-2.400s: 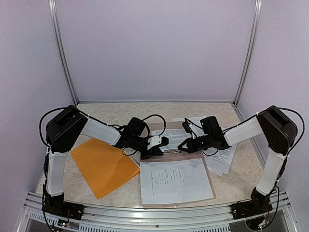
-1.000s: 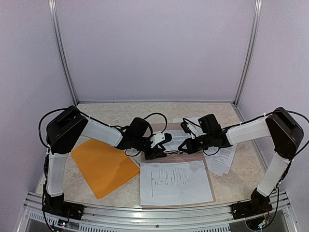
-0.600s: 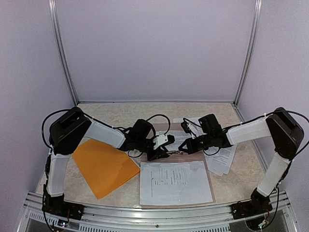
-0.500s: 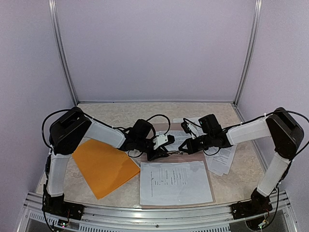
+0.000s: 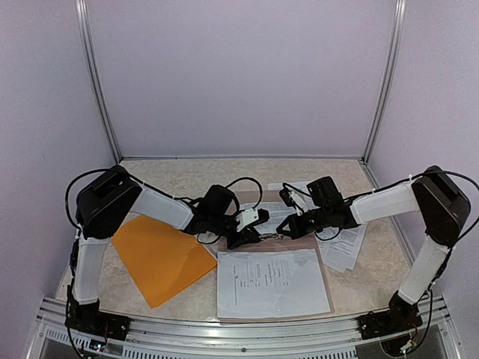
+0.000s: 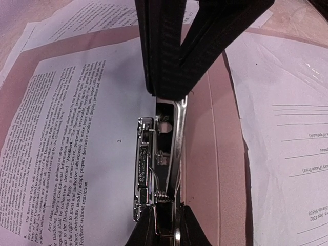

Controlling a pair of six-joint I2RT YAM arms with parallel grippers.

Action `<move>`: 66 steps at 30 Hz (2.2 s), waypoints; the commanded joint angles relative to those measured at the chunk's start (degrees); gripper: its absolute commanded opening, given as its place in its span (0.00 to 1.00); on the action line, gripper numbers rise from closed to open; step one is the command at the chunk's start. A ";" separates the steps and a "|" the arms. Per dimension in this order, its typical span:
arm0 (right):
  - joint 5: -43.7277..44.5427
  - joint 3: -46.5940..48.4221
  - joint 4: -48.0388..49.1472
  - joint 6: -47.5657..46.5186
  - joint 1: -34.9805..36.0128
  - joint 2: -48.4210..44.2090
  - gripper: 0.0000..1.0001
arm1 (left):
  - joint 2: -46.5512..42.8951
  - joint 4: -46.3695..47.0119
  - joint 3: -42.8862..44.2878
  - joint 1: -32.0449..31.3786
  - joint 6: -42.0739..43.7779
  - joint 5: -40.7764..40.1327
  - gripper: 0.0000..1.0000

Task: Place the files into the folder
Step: Clamp the file with the spring clip on the folder.

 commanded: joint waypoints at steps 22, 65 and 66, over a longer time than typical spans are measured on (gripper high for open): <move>3.59 0.27 -5.39 -5.51 -4.96 15.38 0.00 | 0.26 -10.73 -2.62 1.61 8.22 7.80 0.13; 8.26 -4.70 4.02 -3.31 -5.61 25.49 0.00 | -0.62 -11.57 -3.63 1.61 10.58 12.13 0.13; 8.04 -4.89 4.42 -3.18 -5.61 25.71 0.00 | -0.67 -11.57 -3.71 1.61 10.64 12.15 0.13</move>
